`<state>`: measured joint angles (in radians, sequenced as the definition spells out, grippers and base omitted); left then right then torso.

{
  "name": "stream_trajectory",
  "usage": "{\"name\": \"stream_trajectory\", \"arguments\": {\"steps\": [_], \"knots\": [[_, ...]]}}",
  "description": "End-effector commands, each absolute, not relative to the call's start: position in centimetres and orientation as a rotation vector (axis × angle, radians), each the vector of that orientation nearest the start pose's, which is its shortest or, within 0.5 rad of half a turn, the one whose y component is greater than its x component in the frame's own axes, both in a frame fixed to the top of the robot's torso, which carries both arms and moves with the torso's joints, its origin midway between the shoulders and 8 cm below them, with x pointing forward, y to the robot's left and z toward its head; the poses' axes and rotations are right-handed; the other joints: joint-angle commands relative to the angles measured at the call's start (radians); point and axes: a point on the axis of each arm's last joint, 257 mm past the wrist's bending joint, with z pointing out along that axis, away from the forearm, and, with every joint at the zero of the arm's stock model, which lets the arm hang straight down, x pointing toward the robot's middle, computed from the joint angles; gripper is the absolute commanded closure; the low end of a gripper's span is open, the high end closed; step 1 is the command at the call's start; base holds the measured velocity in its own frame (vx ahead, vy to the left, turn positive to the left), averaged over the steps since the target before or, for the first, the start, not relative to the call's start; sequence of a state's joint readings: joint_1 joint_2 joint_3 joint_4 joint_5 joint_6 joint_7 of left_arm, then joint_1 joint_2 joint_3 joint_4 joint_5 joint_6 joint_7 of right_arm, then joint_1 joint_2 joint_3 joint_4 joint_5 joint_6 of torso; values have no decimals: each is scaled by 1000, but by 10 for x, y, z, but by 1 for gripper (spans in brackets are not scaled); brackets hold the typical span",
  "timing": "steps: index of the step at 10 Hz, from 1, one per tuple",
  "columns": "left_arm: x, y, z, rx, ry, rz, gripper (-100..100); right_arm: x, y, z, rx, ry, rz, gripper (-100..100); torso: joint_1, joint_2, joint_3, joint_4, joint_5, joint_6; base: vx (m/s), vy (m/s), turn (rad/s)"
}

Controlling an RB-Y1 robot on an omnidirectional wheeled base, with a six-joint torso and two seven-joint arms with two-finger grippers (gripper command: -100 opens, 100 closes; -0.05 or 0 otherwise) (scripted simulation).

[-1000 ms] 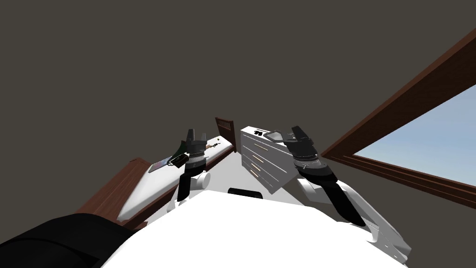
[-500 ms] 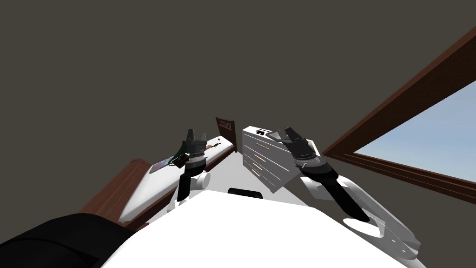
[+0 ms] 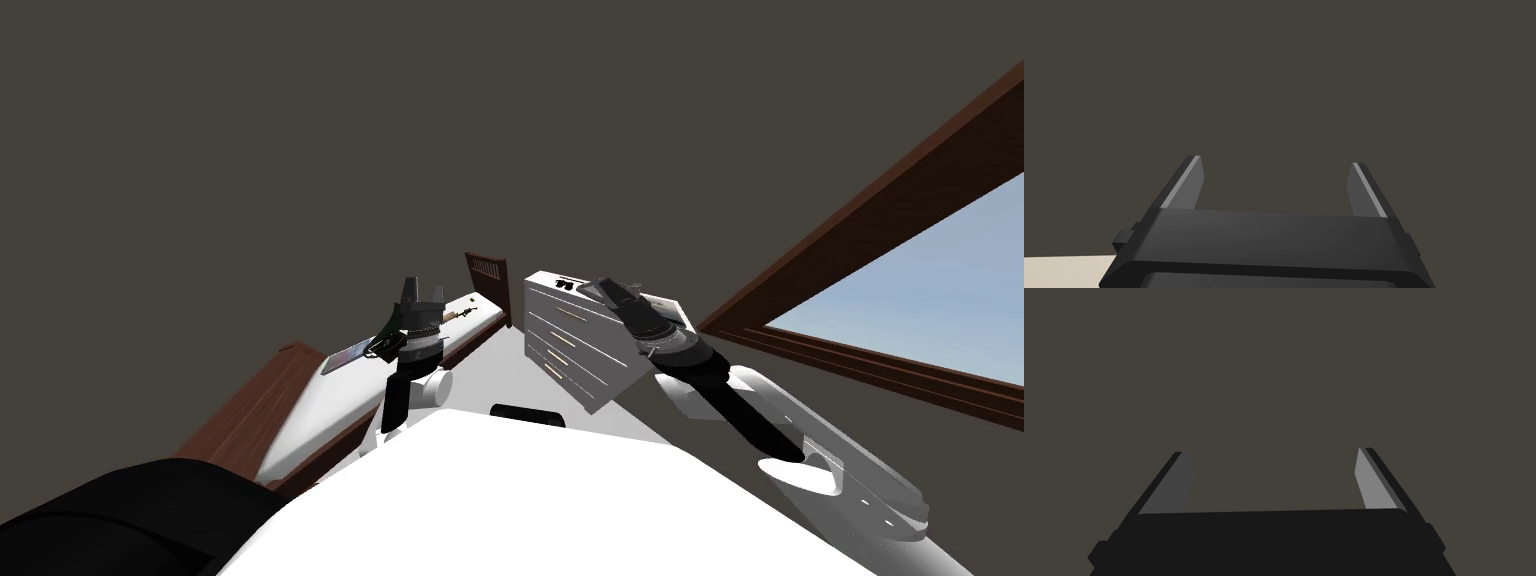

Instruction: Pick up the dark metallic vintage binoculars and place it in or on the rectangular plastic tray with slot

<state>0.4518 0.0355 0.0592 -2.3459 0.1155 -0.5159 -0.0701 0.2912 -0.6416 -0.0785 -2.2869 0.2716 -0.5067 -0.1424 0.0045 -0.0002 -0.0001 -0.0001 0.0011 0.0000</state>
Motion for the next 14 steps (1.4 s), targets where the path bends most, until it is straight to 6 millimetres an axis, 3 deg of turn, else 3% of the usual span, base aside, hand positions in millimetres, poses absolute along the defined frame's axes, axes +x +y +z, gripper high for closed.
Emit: {"name": "stream_trajectory", "arguments": {"steps": [1,9,14], "knots": [[324,298,73,-569,498,-1299,0,353,-182,63,-185,1076,1158,-100,0,0,0,0,0,0,4,68,-13],[324,298,73,-569,498,-1299,0,368,-181,37,-458,1235,939,-100,-1,-3,-2,-1,0,0,17,69,-17],[324,298,73,-569,498,-1299,0,383,-194,16,-640,1327,753,-100,-2,-3,-2,-1,0,0,44,59,-13]]}}
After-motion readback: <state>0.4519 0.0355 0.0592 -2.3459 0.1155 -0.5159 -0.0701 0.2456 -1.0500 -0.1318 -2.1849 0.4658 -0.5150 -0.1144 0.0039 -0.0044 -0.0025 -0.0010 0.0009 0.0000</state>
